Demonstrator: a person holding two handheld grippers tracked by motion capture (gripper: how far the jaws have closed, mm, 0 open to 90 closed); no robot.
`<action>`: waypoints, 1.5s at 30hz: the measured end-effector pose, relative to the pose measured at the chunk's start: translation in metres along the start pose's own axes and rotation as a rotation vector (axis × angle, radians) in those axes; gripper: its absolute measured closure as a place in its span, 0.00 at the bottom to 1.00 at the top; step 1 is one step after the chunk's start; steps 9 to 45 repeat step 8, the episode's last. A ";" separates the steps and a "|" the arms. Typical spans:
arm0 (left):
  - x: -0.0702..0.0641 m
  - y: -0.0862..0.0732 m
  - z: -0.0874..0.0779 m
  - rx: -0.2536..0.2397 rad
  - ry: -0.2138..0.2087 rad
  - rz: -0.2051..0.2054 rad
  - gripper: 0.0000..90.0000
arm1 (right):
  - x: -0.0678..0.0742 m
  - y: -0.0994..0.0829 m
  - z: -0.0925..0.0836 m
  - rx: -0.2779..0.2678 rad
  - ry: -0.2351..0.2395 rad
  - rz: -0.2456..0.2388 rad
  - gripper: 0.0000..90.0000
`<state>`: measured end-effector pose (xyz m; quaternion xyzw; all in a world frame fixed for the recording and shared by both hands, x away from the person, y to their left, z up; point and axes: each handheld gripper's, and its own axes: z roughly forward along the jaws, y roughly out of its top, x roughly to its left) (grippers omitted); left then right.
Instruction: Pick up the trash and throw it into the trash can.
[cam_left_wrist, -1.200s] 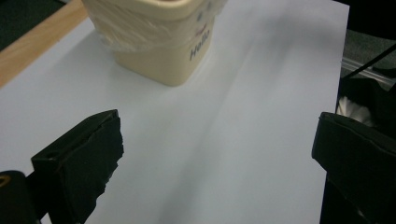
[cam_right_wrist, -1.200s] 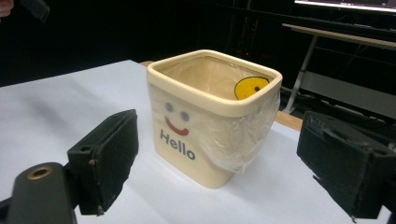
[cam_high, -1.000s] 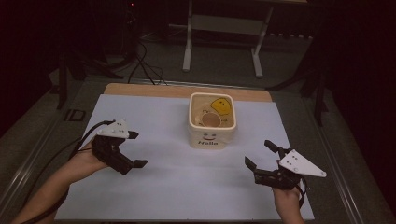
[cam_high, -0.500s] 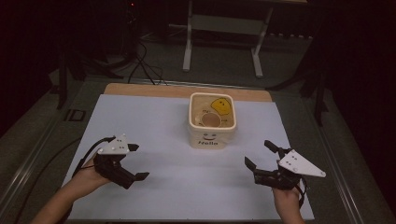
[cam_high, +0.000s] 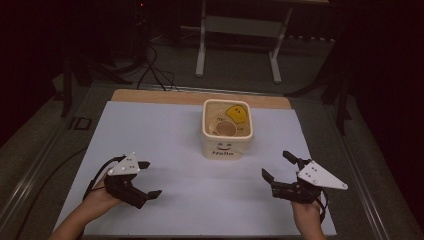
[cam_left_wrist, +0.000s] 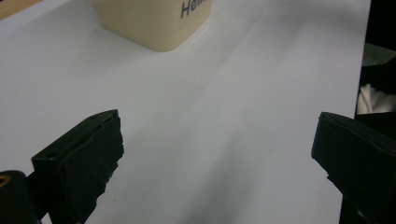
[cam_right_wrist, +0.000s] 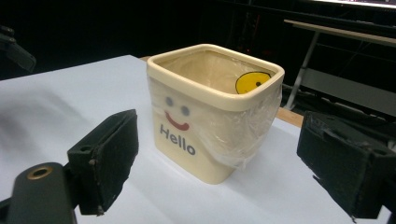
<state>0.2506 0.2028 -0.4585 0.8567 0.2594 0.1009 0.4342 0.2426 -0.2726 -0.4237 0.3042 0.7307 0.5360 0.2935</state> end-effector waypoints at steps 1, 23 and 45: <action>0.001 -0.001 0.000 -0.002 -0.002 -0.001 0.03 | 0.000 0.000 0.000 0.000 0.000 -0.001 0.14; 0.002 -0.010 0.007 0.023 0.002 -0.005 0.03 | 0.001 -0.001 0.001 0.008 0.004 -0.002 0.14; 0.002 -0.010 0.007 0.023 0.002 -0.005 0.03 | 0.001 -0.001 0.001 0.008 0.004 -0.002 0.14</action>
